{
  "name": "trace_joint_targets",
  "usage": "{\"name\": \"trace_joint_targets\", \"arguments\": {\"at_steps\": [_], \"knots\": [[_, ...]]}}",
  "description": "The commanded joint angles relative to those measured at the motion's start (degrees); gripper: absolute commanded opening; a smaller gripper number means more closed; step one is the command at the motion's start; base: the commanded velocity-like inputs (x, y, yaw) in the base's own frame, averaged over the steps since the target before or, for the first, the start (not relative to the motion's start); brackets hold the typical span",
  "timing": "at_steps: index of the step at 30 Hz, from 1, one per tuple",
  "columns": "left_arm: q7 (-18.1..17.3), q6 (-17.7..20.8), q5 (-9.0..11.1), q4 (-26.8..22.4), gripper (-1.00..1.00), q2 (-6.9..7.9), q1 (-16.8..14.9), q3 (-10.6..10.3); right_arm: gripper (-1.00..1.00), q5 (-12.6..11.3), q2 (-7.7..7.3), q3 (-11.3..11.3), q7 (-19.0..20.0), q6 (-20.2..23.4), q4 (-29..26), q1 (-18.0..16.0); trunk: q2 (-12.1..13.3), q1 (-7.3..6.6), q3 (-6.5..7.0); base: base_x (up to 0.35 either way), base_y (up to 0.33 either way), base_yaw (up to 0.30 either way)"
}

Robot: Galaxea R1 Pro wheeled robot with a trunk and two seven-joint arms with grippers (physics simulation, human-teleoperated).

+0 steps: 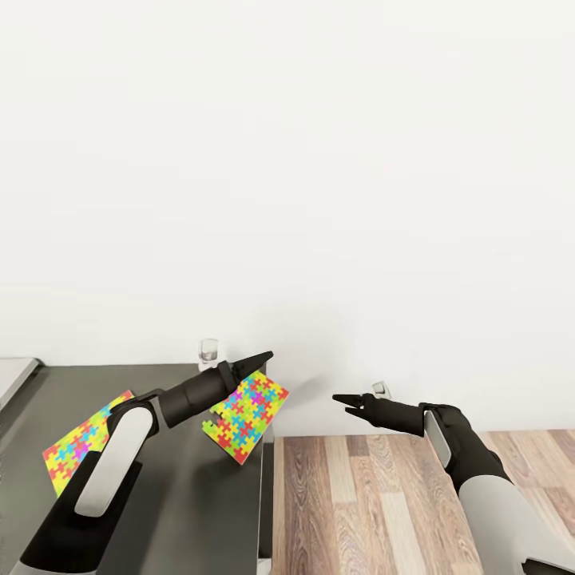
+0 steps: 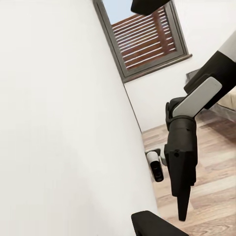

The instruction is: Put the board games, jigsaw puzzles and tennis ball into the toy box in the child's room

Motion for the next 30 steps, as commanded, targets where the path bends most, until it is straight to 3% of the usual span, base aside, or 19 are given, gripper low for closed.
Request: {"name": "trace_joint_targets", "arguments": {"at_steps": [1,13,30], "knots": [[-0.1,0.2,0.0,0.0,1.0,-0.01,0.0,-0.1,1.0,-0.2,-0.01,-0.1,0.0,0.3,0.0,0.0,0.4,-0.23,0.13,0.0,0.0,0.0],[-0.1,0.2,0.0,0.0,1.0,-0.09,-0.1,-0.2,1.0,-0.2,-0.05,-0.1,0.0,0.3,0.0,0.0,5.2,-2.86,2.21,0.0,0.0,0.0],[-0.1,0.1,0.0,0.0,1.0,-0.17,0.0,-0.2,1.0,-0.2,-0.2,-0.2,0.0,0.5,0.0,0.0,5.2,-2.86,2.2,0.0,0.0,0.013]]}}
